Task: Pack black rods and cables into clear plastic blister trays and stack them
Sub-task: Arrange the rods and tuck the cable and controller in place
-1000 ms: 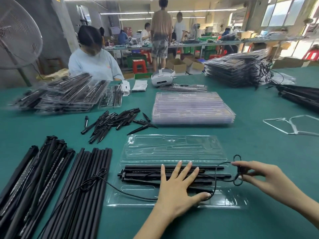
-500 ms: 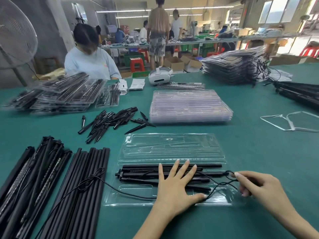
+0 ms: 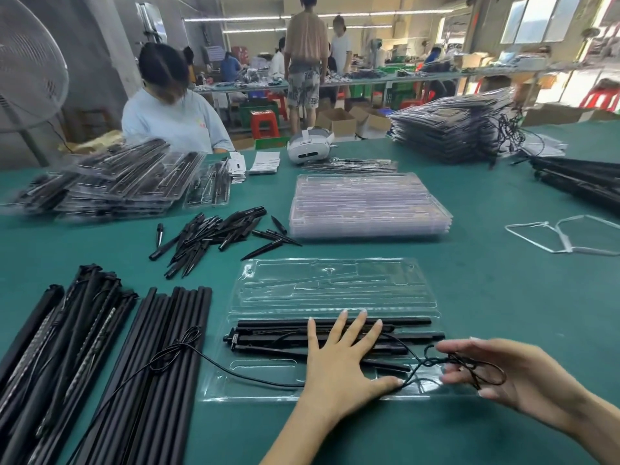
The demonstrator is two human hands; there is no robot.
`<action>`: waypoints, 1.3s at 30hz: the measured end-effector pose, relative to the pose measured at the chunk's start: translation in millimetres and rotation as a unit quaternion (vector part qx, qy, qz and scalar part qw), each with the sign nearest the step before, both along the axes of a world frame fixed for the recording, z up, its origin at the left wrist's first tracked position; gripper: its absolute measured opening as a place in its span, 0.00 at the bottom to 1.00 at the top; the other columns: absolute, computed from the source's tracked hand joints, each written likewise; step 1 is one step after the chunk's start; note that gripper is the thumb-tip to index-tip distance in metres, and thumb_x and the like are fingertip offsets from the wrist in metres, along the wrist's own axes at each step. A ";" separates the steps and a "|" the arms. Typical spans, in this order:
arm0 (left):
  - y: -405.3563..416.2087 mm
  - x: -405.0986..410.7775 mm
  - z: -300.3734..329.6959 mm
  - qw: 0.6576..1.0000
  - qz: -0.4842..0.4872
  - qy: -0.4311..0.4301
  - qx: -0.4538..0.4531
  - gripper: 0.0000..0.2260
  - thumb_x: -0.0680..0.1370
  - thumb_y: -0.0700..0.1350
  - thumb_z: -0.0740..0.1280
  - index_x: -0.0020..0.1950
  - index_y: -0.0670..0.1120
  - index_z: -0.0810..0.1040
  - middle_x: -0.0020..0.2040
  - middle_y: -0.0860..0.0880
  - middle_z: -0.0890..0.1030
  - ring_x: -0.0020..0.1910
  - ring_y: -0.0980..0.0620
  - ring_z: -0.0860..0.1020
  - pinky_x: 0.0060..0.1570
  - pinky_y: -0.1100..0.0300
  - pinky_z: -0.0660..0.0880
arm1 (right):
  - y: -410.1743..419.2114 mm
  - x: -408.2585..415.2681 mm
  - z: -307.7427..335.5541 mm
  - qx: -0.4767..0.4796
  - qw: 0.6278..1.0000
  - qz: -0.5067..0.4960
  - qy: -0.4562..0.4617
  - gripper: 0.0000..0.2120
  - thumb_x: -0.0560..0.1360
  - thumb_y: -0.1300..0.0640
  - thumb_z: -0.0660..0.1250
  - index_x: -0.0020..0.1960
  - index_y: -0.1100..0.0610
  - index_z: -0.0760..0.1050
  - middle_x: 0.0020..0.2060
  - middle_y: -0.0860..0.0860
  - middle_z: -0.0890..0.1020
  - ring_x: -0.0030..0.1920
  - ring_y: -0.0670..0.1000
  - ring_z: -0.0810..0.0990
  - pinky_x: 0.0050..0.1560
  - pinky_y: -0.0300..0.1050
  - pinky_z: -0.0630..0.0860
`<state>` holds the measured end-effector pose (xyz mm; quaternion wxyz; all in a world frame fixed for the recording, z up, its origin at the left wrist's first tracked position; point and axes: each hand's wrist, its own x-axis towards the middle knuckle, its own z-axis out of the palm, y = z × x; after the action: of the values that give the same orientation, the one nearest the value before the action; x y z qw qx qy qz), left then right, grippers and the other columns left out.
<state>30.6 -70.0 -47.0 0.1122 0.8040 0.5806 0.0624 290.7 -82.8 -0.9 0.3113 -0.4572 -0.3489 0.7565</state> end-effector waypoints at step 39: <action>-2.6 -0.4 -2.2 1.000 -0.002 -0.002 0.025 0.39 0.66 0.76 0.47 0.75 0.67 0.43 0.74 0.64 0.37 0.74 0.59 0.32 0.66 0.40 0.25 | 23.5 -3.1 -2.0 0.857 0.174 0.320 -0.364 0.10 0.80 0.57 0.60 0.49 0.51 0.81 0.58 0.48 0.79 0.48 0.48 0.77 0.56 0.43 0.73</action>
<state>30.2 -72.7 -49.2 0.0936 0.8076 0.5770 0.0780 287.6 -59.3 -2.9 0.0768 0.0233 -0.9688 -0.2343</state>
